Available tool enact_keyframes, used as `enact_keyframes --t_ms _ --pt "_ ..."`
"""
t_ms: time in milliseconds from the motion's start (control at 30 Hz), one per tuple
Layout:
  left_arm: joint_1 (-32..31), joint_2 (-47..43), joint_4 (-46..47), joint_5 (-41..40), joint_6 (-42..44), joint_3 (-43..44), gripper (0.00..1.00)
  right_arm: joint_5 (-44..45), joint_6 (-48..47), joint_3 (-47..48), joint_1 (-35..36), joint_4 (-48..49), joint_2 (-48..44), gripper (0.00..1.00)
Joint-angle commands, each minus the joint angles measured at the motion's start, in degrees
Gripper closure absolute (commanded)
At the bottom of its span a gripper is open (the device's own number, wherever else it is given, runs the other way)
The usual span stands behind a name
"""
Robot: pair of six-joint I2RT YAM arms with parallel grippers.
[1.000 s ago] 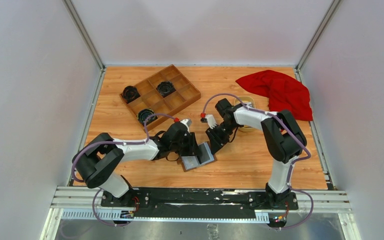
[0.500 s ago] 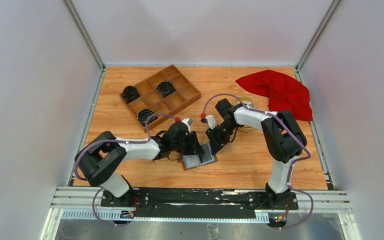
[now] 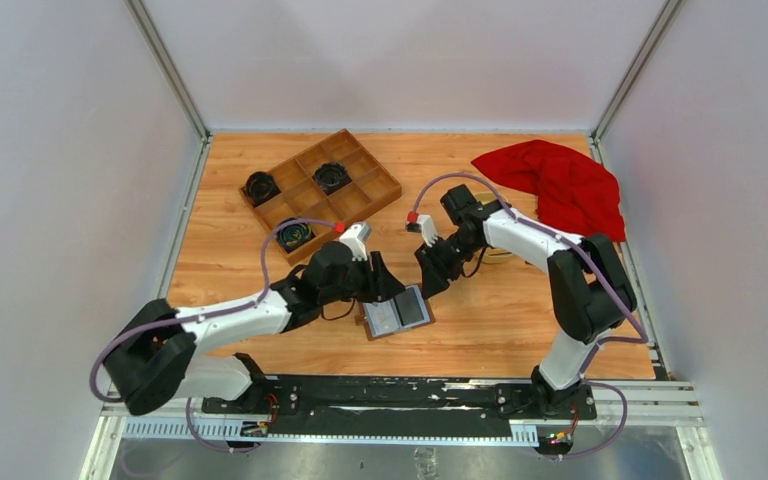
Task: Put the credit cards into the card holder
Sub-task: Insert the credit card into the card holder, then turn over the card slot in the card holder.
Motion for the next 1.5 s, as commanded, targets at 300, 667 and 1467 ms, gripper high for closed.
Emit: enact_keyframes --t_ms 300,667,1467 --pt "2.2 -12.9 1.2 0.6 6.4 -8.1 0.42 -12.4 1.7 1.2 -0.7 -3.2 7.9 0.56" --pt "2.2 -3.0 8.8 6.8 3.0 -8.0 0.47 -10.7 2.9 1.4 -0.7 -3.1 10.7 0.58" --pt "2.2 10.5 17.5 9.5 0.8 -8.4 0.55 -11.2 3.5 1.5 -0.7 -3.2 12.0 0.58"
